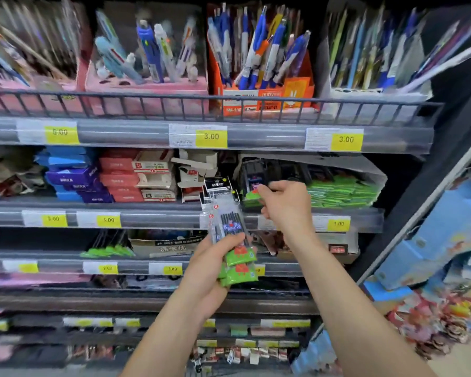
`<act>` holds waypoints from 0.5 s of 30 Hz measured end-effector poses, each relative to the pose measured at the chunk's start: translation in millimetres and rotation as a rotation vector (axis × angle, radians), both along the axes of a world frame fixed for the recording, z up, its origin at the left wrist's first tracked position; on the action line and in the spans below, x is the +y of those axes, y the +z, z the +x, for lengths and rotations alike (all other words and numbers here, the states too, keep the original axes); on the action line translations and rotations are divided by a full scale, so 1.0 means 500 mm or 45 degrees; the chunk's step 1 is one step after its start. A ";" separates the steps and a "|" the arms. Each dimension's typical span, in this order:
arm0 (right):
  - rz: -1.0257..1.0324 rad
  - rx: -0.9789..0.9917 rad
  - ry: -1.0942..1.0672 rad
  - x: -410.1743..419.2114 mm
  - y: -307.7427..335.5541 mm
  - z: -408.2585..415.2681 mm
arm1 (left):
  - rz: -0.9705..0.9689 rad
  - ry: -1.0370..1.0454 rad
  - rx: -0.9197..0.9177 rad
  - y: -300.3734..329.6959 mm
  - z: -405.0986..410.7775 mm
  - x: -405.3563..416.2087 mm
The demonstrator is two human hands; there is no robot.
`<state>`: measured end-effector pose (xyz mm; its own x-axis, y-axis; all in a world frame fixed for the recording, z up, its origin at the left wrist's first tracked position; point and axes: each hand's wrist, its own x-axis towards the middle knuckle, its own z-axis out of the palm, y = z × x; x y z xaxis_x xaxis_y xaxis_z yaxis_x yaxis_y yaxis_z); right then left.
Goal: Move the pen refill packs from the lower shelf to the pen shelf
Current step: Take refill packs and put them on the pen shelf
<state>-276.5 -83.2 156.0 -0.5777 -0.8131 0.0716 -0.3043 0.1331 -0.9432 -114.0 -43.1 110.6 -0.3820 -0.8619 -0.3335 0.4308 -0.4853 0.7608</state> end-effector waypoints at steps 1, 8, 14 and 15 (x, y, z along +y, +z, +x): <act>0.014 0.139 0.003 0.003 -0.002 -0.004 | -0.003 0.021 -0.004 -0.001 -0.001 -0.001; -0.118 0.689 0.258 0.038 -0.032 -0.034 | -0.002 0.100 -0.054 -0.012 -0.008 0.014; -0.359 1.038 0.265 0.005 -0.035 -0.038 | 0.009 0.153 -0.052 -0.006 -0.009 0.029; -0.384 1.061 0.272 -0.002 -0.035 -0.041 | 0.011 0.155 -0.056 -0.004 -0.008 0.032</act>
<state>-297.0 -84.1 138.3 -0.0830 -0.7761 0.6251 -0.8926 -0.2210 -0.3929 -118.0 -27.0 108.6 -0.2595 -0.8981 -0.3551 0.4529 -0.4379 0.7766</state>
